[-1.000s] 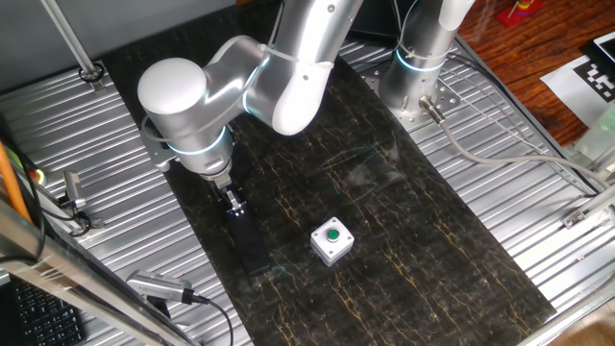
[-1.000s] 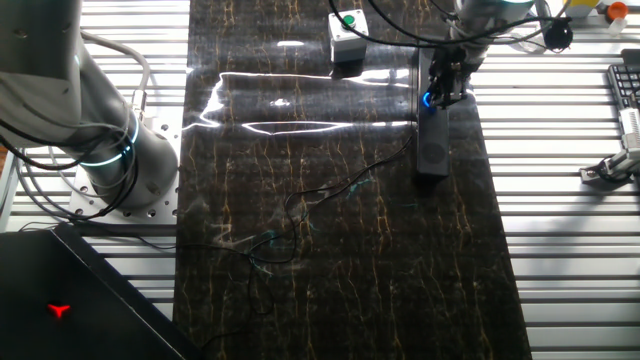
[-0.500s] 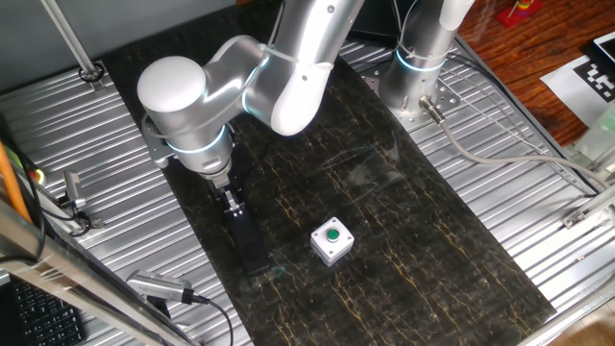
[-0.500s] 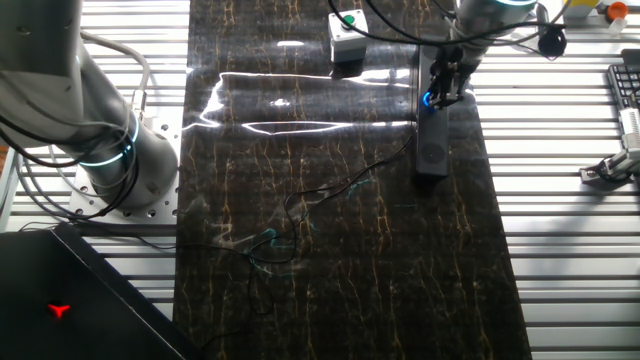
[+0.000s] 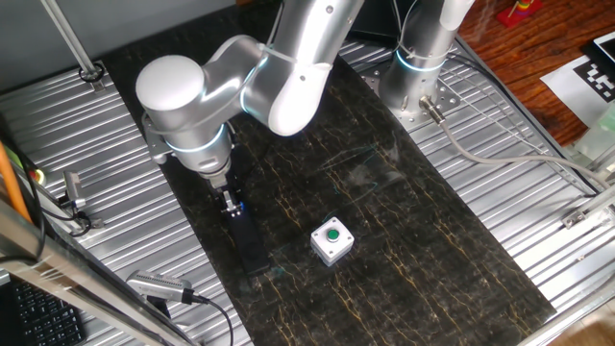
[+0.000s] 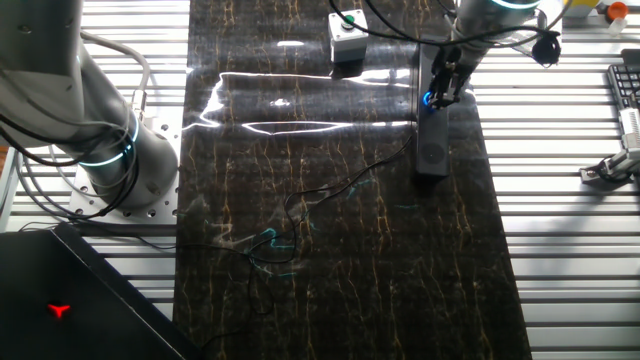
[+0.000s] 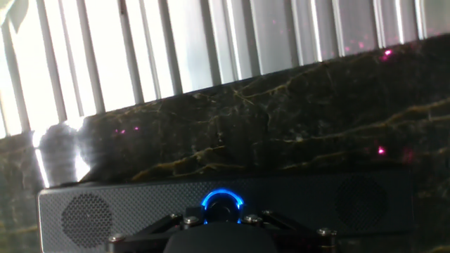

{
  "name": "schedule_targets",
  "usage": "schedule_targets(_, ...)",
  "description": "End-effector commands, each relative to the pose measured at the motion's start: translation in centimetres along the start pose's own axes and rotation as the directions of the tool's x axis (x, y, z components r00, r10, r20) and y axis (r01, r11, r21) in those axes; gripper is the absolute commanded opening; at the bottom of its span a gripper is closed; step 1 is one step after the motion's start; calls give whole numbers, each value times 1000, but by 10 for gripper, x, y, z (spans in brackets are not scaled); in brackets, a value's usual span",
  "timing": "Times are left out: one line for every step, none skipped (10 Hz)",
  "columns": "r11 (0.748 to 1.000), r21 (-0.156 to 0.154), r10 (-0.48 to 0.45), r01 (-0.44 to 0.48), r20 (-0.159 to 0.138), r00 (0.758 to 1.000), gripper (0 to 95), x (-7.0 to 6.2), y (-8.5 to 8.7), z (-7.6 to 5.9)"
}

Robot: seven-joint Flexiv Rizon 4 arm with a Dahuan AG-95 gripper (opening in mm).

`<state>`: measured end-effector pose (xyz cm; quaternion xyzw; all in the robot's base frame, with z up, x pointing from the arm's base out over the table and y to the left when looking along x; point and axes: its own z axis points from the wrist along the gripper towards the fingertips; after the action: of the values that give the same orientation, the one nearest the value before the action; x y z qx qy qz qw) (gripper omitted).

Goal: Turn the knob to increase the volume of the speaker

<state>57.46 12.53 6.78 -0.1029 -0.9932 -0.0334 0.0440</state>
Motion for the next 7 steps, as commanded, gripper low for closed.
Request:
schedule_targets(999,-12,47,-47,-6,999,190,1,0,-1)
schedule_targets(999,-8,47,-47,-6,999,190,1,0,-1)
schedule_targets(999,-8,45,-45,-5,999,190,1,0,-1)
schedule_targets(999,-8,42,-42,-4,999,190,1,0,-1)
schedule_targets(999,-7,38,-38,-4,999,190,1,0,-1)
schedule_targets(1000,-5,29,-29,-3,1000,190,1,0,-1)
schedule_targets(1000,-4,19,-19,-3,1000,380,1,0,-1)
